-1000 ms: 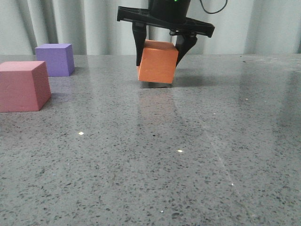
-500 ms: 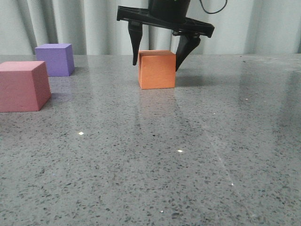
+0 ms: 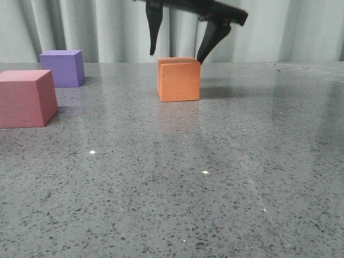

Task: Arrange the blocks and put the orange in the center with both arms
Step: 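Open the right gripper and raise it away from the cube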

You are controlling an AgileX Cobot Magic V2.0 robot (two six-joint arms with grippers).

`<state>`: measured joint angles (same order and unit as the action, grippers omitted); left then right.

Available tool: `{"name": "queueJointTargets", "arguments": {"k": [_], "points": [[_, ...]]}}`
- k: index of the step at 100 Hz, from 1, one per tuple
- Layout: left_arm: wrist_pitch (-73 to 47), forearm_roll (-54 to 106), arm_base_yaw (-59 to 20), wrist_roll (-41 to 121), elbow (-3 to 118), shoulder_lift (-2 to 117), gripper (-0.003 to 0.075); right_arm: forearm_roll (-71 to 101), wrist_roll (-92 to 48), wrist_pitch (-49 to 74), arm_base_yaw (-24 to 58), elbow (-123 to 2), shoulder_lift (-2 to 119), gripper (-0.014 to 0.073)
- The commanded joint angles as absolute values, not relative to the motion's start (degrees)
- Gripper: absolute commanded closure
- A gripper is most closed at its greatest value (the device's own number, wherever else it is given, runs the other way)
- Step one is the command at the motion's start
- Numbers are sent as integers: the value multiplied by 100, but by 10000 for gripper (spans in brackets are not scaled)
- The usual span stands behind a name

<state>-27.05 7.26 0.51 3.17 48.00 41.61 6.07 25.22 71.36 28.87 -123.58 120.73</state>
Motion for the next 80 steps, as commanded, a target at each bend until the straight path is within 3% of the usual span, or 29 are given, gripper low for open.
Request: {"name": "queueJointTargets", "arguments": {"k": [1, 48, 80], "points": [[-2211, 794, 55, 298, 5019, 4169, 39, 650, 2454, 7612, 2860, -12513, 11512, 1], [-2211, 794, 55, 298, 5019, 4169, 39, 293, 1908, 7307, 3085, -11787, 10544, 1], [-2211, 794, 55, 298, 5019, 4169, 39, 165, 1656, 5705, 3452, -9484, 9201, 1]]}}
